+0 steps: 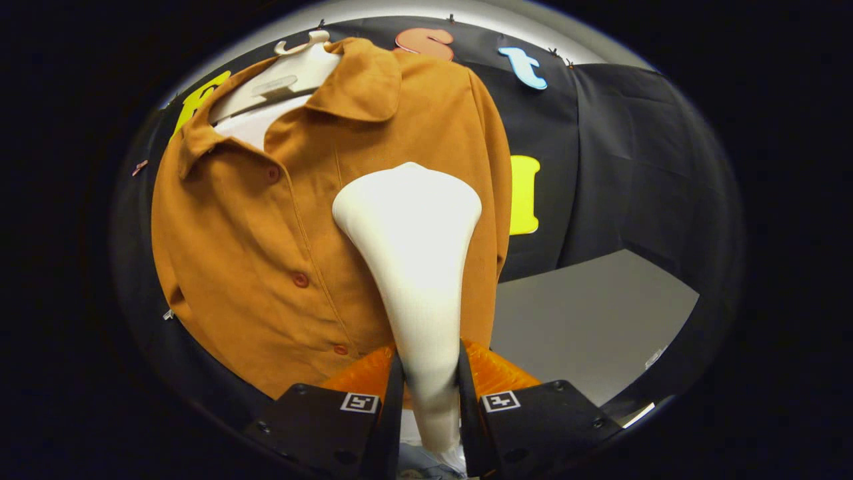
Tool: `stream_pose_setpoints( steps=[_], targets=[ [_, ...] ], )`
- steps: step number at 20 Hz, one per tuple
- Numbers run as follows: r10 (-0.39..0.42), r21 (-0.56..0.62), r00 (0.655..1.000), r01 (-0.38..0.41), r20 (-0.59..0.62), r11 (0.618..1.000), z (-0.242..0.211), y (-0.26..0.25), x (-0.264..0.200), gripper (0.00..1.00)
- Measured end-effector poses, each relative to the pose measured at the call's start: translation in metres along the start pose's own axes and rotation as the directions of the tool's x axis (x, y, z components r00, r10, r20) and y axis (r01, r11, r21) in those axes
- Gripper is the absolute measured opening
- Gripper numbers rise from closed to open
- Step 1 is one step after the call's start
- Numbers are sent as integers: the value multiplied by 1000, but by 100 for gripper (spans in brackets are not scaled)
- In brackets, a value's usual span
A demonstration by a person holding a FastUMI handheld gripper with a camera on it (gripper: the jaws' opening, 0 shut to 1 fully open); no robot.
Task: Iron the clothes twice with a garment steamer, once on the left side and once on the right side.
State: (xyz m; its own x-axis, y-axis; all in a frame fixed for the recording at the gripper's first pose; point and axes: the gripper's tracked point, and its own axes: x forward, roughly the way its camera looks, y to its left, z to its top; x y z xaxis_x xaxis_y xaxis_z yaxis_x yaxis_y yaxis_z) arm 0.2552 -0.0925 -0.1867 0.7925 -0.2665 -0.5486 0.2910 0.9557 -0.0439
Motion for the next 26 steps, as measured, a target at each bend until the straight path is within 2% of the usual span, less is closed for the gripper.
stream_pose_setpoints(
  steps=[7, 14, 22, 24, 26],
  targets=[
    [-23, 14, 985, 26, -173, 1000, -55, -11, 12, 42],
    [-36, 13, 938, 43, -345, 999, -102, -28, 25, 42],
    [-16, 57, 894, 47, -448, 997, -136, -27, 20, 42],
    [-8, 78, 901, 46, -433, 996, -129, -27, 16, 42],
    [-18, 89, 932, 54, -363, 995, -110, -27, 13, 42]
  ],
)
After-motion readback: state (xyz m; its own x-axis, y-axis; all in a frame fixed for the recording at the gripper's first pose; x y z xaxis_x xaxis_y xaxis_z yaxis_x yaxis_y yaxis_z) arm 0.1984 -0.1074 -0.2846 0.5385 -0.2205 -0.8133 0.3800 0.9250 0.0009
